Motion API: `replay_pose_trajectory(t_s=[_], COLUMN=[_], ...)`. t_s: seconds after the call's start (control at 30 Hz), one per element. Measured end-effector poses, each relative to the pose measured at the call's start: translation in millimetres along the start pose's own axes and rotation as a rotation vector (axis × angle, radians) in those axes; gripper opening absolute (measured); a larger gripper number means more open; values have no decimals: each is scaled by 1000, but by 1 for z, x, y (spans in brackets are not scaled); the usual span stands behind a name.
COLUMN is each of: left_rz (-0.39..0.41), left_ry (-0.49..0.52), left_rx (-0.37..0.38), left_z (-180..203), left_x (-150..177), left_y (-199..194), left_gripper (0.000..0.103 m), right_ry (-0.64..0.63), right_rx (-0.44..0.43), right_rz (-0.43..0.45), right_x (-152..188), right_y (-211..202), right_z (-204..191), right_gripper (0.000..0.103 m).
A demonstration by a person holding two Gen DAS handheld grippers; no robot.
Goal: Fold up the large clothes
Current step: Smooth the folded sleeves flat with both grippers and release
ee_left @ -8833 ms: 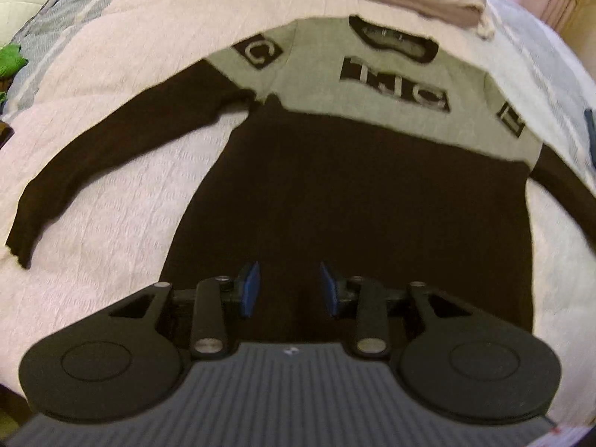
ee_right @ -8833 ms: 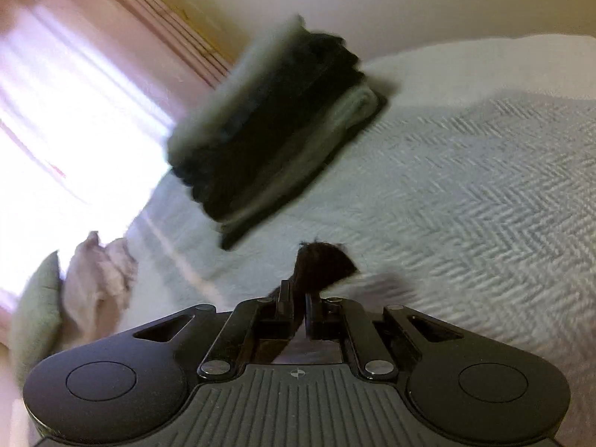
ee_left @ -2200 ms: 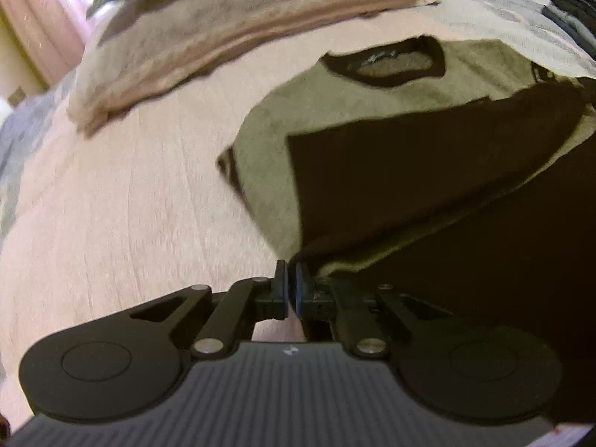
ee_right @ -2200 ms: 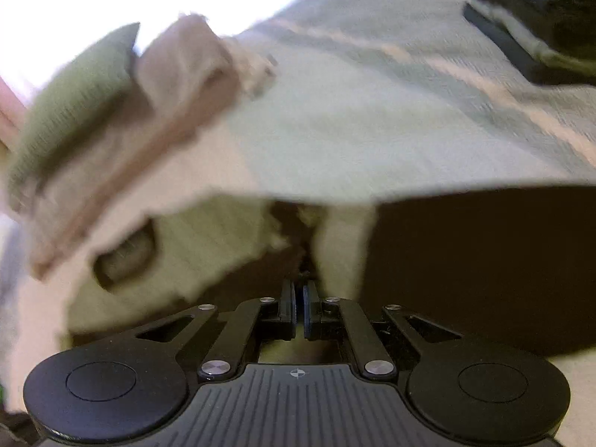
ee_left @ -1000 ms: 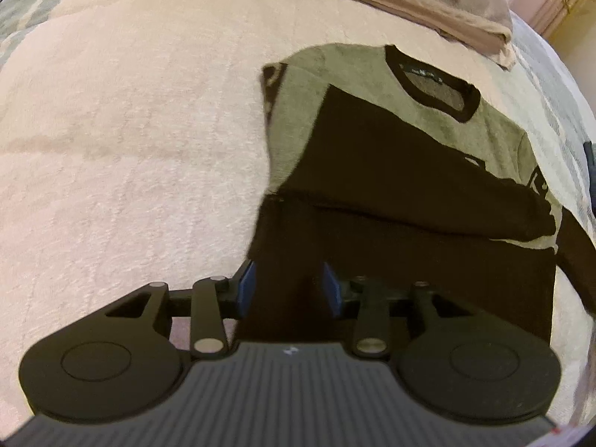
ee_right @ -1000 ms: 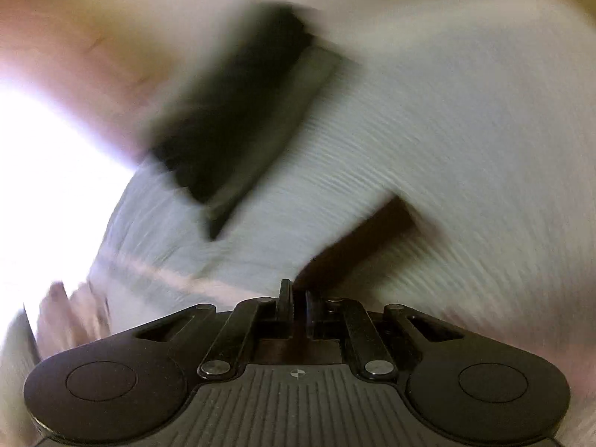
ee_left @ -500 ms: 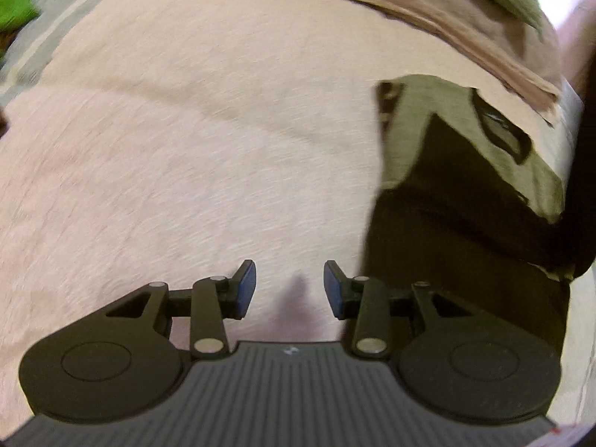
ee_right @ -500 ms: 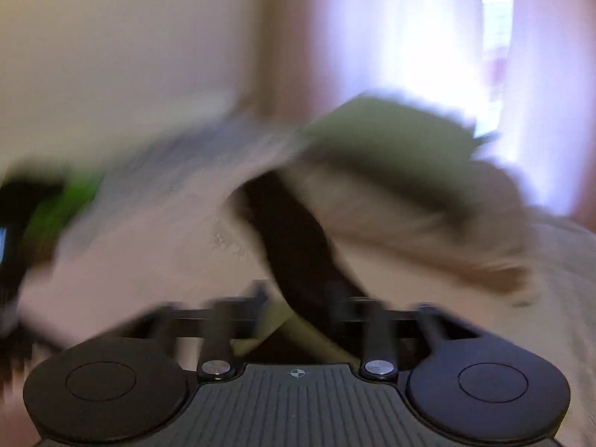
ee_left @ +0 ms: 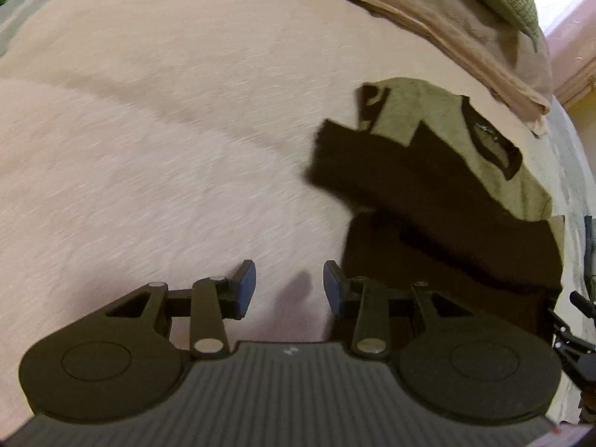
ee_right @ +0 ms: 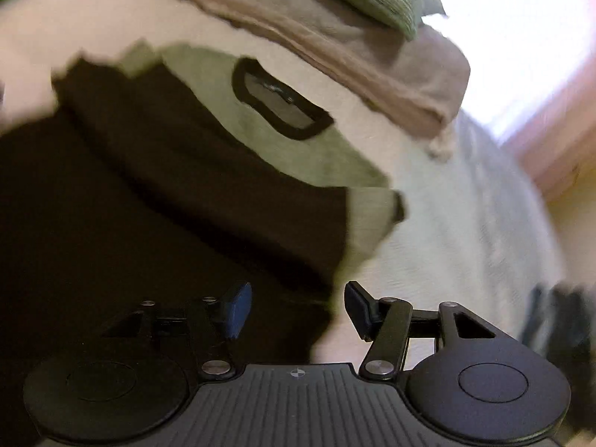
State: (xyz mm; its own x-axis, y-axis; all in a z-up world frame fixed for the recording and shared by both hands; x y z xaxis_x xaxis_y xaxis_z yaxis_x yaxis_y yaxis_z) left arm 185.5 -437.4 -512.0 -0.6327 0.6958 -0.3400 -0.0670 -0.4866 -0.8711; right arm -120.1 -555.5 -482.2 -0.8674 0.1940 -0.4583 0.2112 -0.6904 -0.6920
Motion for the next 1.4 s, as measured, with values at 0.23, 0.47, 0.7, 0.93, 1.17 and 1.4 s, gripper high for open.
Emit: replay_pose_trajectory(t_s=[0.23,0.47,0.7,0.93,1.17,1.4], left_rz=[3,-19,31,120,84,142], left_ry=[33,134,155,387,479,494], left_rx=[13,-13,-28,6,-92,-90], left_z=[30,55,58,114,110,119], left_x=[-14,-5,-15,-38,-38,-22], left_y=[24,44,22,39,87,49], left_gripper=[34,34,32,32,38,32], right_ry=[-139,-18,377,519,630,527], right_rx=[145,-1,-182,-206,-256,-286], right_rz=[65,-136,-20,-3,-135,-56], right_x=[17,48,14,-17,22,18], right_y=[28,48,17,68,107,47], right_z=[17,32,87,98,108,76], right_gripper=[2,12,28,28,29,29])
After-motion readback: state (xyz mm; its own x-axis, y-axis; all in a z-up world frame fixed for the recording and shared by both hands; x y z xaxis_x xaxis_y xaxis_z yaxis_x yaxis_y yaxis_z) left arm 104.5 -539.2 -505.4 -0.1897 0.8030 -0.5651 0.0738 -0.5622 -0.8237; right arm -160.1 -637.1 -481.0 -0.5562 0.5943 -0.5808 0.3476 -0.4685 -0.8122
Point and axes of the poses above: each gripper's, at about its wrist camera, not at the fingertips, and y roughly the way its jaws point, z to its right, x to its underside, the point moved 9 cm from there along y, roughly the way its jaws point, and after that the axes turned 4 degrees about x, right-handed, at the moved point
